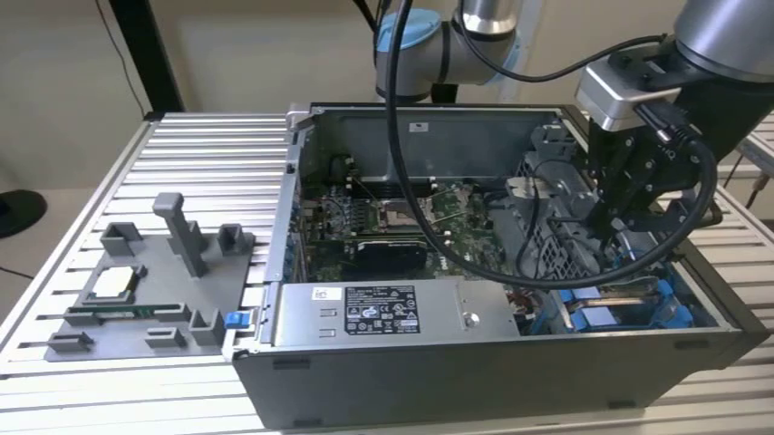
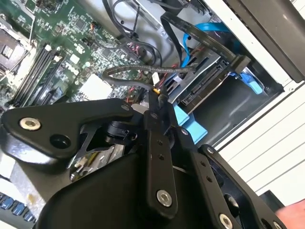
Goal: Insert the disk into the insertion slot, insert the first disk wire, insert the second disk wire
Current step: 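Insert the first disk wire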
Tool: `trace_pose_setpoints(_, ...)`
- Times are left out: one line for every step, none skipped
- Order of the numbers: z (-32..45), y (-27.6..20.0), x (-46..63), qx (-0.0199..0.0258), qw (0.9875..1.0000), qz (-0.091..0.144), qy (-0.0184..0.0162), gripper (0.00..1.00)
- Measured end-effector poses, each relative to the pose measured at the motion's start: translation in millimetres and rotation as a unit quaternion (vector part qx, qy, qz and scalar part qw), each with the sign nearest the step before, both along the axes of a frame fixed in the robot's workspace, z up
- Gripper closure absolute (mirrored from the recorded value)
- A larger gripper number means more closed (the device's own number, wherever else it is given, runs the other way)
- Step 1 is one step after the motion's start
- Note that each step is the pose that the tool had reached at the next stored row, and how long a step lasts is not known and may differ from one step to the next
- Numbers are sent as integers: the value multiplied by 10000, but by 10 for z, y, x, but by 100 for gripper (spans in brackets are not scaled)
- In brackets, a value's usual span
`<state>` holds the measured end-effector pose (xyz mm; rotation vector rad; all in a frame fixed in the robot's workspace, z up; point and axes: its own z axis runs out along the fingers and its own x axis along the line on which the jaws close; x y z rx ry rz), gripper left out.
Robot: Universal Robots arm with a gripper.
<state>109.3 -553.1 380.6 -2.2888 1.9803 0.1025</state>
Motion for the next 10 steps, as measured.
trace_pose_setpoints(0, 0, 0, 3, 10000, 0, 0, 100)
trace_pose_setpoints(0, 0, 0, 3, 10000, 0, 0, 100)
trace_pose_setpoints(0, 0, 0, 3, 10000, 0, 0, 100)
trace_pose_setpoints(0, -1, 0, 2, 10000, 0, 0, 100)
trace_pose_setpoints(0, 0, 4, 3, 10000, -2, 1, 100)
trace_pose_setpoints(0, -1, 9, 2, 10000, -13, 4, 100)
trace_pose_setpoints(0, -2, 13, 2, 10000, -29, 7, 100)
trace_pose_setpoints(0, -5, 17, 2, 10000, -45, 11, 100)
trace_pose_setpoints(0, -7, 21, 1, 10000, -59, 13, 100)
trace_pose_setpoints(0, -11, 24, -2, 10000, -77, 16, 100)
